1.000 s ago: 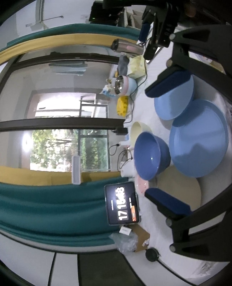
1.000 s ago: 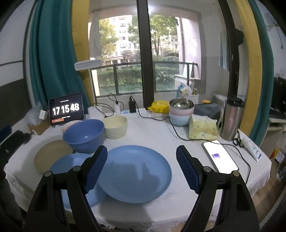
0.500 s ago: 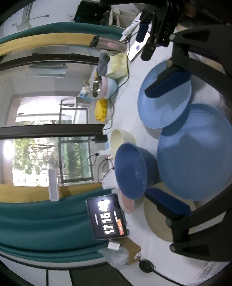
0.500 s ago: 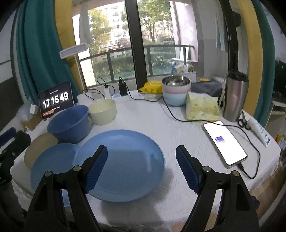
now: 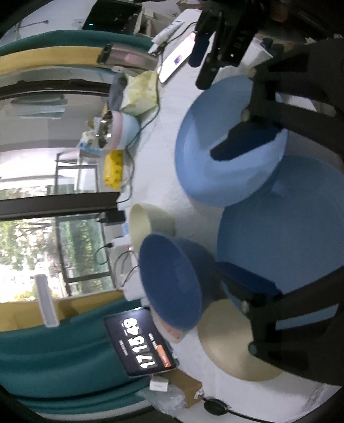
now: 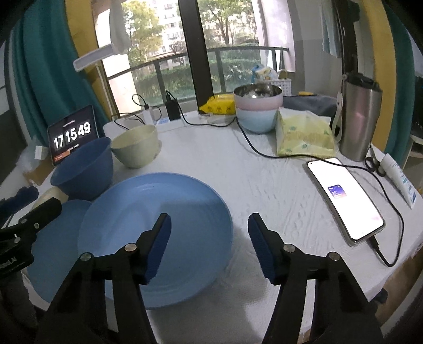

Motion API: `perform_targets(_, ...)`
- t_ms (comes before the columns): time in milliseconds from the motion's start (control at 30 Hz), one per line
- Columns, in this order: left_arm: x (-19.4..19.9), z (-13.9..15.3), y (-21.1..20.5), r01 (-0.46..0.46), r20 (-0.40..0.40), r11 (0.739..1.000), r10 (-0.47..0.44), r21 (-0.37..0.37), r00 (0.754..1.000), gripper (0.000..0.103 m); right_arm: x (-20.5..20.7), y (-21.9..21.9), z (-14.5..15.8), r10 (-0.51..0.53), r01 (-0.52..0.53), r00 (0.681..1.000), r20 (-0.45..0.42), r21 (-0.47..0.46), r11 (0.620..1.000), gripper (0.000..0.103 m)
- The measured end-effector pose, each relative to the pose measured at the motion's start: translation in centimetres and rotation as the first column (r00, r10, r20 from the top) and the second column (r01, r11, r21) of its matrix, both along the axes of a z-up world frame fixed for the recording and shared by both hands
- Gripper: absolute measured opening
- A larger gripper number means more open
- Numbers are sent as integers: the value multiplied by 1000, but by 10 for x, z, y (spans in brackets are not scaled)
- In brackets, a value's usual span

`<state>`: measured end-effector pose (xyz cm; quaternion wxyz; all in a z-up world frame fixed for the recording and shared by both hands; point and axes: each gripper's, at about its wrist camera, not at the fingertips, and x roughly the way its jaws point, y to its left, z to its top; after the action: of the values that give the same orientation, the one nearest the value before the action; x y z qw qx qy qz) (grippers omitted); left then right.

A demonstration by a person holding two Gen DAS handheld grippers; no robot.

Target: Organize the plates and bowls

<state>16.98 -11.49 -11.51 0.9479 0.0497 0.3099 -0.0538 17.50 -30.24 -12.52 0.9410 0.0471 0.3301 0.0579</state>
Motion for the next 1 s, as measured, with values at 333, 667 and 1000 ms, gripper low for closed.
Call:
perform_targets(333,25,-28,-8,-26,-108,999,29,26,994,51,22,-8,-22,18,-18,998,-57,12,1000,47)
perform_targets(667,36,-44,-13,-28,-162,999,35,44,986,43,35,-12,-37,27,-22,995,-101,45,999,29)
perform_targets(1000,37,-51,-18,2,-189,999,7,45,982,31,38,-13,-44,25,-20,991,-130,40,999,15)
